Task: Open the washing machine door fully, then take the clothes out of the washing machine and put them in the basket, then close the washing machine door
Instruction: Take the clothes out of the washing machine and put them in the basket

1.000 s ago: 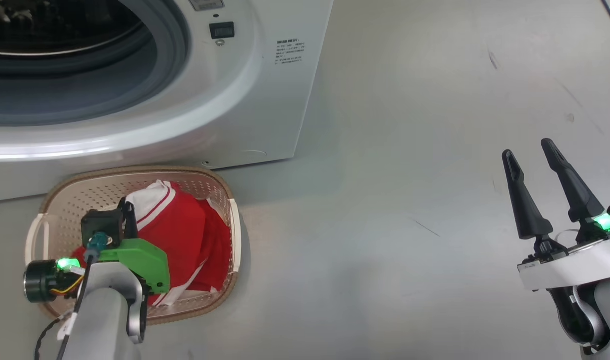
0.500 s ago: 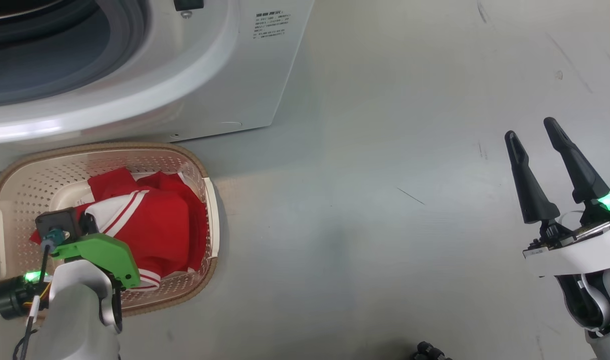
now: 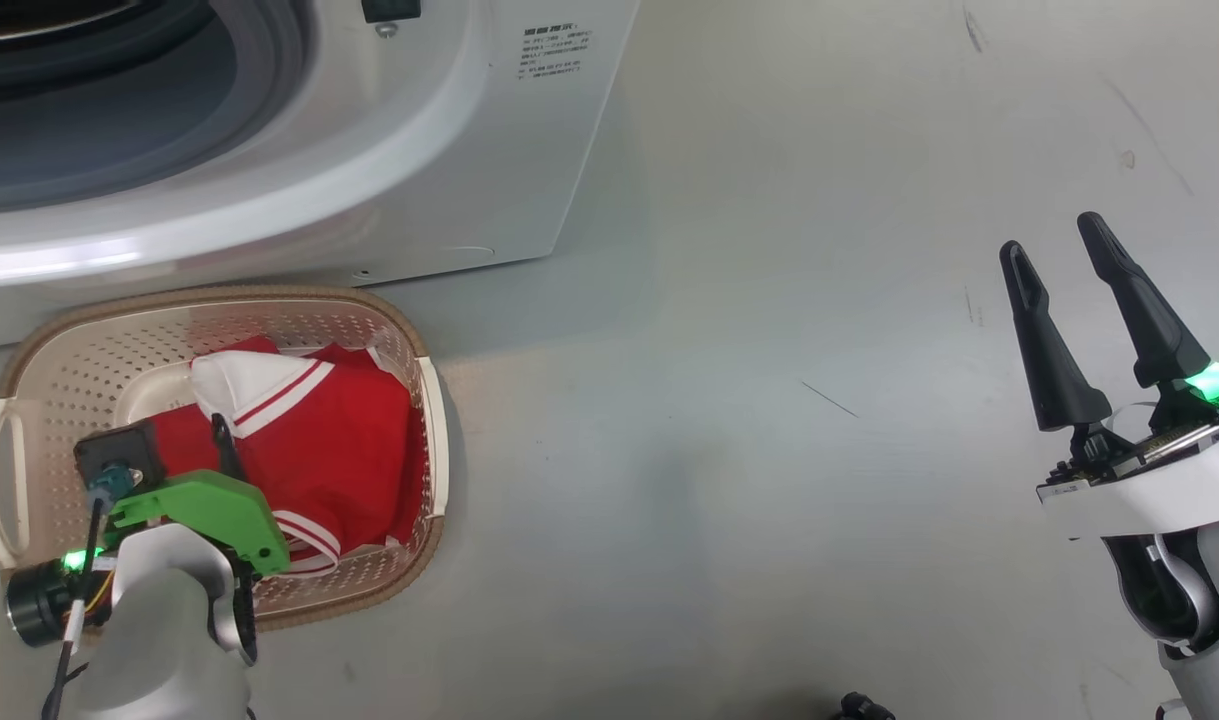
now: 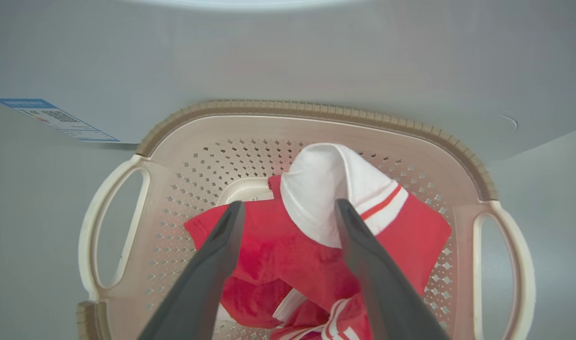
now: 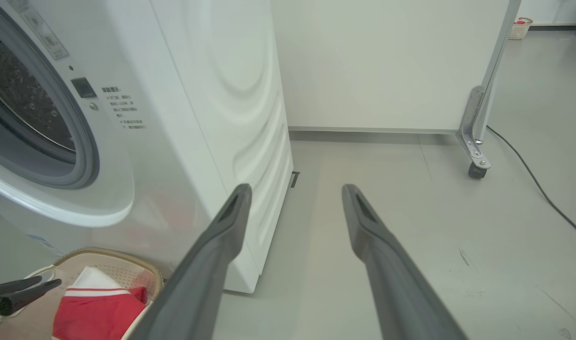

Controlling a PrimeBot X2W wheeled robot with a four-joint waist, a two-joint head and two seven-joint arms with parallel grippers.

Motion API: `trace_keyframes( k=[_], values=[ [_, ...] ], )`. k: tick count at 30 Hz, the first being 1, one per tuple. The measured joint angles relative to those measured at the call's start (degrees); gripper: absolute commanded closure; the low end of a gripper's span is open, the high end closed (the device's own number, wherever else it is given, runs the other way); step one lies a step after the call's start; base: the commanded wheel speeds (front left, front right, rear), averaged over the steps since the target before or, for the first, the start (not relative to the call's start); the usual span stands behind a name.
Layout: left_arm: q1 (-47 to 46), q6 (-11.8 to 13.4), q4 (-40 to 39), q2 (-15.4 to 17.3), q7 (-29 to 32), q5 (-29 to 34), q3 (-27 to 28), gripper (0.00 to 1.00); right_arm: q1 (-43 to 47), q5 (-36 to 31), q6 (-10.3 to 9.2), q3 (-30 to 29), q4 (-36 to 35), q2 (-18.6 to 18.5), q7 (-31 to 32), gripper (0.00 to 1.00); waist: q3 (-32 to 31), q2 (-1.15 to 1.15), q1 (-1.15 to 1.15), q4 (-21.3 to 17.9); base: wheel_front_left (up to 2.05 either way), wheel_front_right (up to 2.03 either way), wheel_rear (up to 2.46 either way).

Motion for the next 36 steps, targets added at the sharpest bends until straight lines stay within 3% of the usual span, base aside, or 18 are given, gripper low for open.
trace_keyframes(
  k=[16, 22, 29, 36],
  values=[
    [0.46, -0.66, 1.62, -0.04, -3.94, -4.0, -9.99, 0.0, 0.21, -0.78, 0.0, 0.3, 2.23, 1.93, -0.01, 0.0, -8.82, 0.0, 0.0, 2.55, 0.0, 0.0, 0.0],
    [1.64, -3.01, -3.14, -0.11, -4.1, -5.57, -13.54, 0.0, 2.02, -1.66, 0.0, -0.2, 3.15, 2.27, -0.01, 0.0, -13.05, 0.0, 0.0, 4.58, 0.0, 0.0, 0.0],
    [3.52, -3.1, -14.37, -0.19, -4.1, -4.89, -16.18, 0.0, 4.78, -2.64, 0.0, -1.77, 4.02, 2.9, -0.01, 0.0, -17.82, 0.0, 0.0, 7.71, 0.0, 0.0, 0.0],
    [8.06, -3.12, -20.63, -0.2, -4.1, -2.47, -18.83, 0.0, 6.97, -3.88, 0.0, -2.1, 4.79, 4.27, 0.0, 0.0, -22.08, 0.0, 0.0, 10.43, 0.0, 0.0, 0.0]
  ],
)
